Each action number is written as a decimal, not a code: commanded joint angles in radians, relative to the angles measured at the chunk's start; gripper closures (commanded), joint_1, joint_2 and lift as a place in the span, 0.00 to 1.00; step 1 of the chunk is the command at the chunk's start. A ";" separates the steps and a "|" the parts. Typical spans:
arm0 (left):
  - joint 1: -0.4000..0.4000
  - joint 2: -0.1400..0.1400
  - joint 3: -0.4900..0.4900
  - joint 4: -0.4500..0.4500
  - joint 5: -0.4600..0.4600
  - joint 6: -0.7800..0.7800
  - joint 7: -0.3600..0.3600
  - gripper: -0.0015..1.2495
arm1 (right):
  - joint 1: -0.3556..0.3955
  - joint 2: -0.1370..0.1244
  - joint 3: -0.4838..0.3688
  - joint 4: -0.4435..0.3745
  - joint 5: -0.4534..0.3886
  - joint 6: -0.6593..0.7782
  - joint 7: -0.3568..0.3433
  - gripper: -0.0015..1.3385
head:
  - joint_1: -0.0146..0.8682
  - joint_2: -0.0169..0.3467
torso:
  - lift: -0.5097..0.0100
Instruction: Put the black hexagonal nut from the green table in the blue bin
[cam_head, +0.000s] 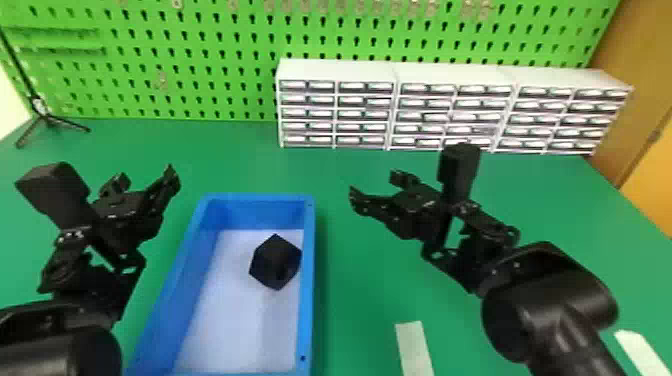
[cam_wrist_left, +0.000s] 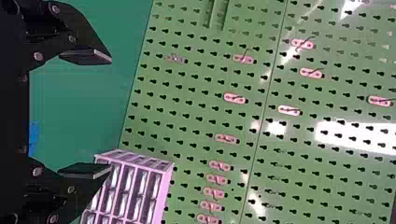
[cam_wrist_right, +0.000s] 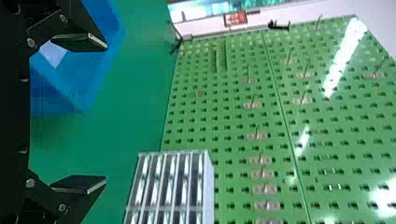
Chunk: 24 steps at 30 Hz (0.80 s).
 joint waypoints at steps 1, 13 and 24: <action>0.003 0.002 0.001 -0.001 0.002 -0.001 0.000 0.35 | 0.038 0.016 -0.080 -0.027 0.029 0.014 0.000 0.21 | 0.80 0.07 | 0.79; 0.007 0.003 0.000 -0.003 0.007 -0.001 0.000 0.35 | 0.099 0.077 -0.248 -0.063 0.081 0.013 0.000 0.21 | 0.80 0.07 | 0.79; 0.006 0.003 -0.002 -0.003 0.008 -0.001 0.000 0.35 | 0.142 0.142 -0.385 -0.085 0.115 -0.013 0.000 0.21 | 0.80 0.07 | 0.79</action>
